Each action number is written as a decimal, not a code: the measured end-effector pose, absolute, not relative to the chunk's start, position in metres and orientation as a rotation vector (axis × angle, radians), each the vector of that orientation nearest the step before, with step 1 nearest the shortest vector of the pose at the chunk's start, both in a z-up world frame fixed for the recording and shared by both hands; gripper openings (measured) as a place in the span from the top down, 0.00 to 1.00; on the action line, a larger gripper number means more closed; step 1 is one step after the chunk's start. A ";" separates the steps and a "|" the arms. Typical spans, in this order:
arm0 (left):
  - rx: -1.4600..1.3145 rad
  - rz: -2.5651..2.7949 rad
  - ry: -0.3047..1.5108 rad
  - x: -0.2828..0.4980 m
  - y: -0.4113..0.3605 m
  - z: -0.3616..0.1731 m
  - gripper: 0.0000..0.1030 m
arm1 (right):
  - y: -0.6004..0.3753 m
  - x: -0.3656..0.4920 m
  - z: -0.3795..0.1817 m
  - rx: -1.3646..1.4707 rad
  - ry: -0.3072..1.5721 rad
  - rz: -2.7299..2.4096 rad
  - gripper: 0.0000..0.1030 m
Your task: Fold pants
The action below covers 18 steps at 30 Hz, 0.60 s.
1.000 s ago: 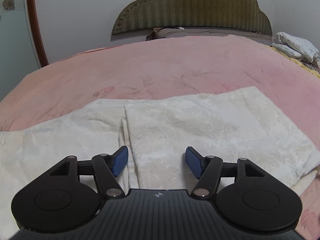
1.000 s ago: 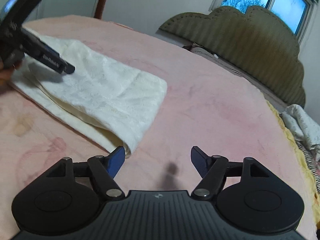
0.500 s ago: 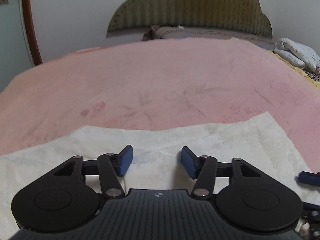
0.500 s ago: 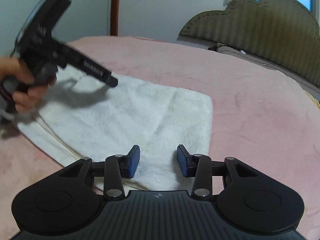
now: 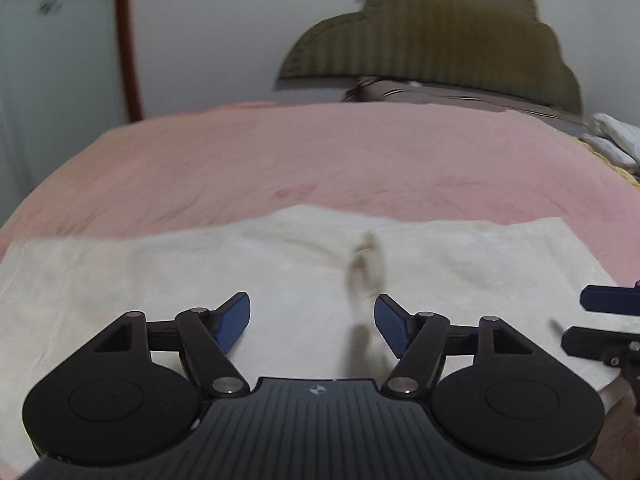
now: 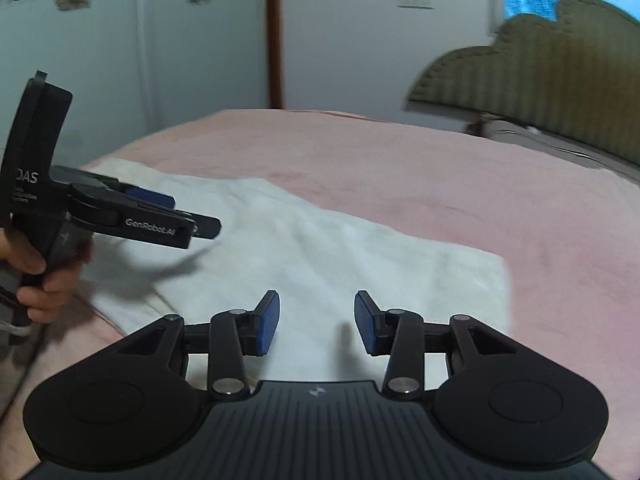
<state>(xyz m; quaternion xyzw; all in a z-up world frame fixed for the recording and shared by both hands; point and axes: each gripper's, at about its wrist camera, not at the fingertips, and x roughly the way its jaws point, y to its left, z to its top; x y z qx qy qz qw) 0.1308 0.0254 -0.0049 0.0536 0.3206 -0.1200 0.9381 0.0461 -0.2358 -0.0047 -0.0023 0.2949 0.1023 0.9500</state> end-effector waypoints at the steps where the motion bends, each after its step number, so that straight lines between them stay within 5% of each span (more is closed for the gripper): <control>1: 0.120 -0.232 0.685 0.133 0.033 -0.008 0.31 | -0.225 0.053 -0.007 -0.012 0.602 0.238 0.60; 6: 0.174 -0.181 0.661 0.115 0.062 -0.004 0.31 | -0.191 0.076 -0.030 -0.051 0.662 0.301 0.62; 18: -0.247 0.067 0.657 0.087 0.211 0.042 0.26 | -0.083 0.064 0.004 -0.305 0.514 0.508 0.61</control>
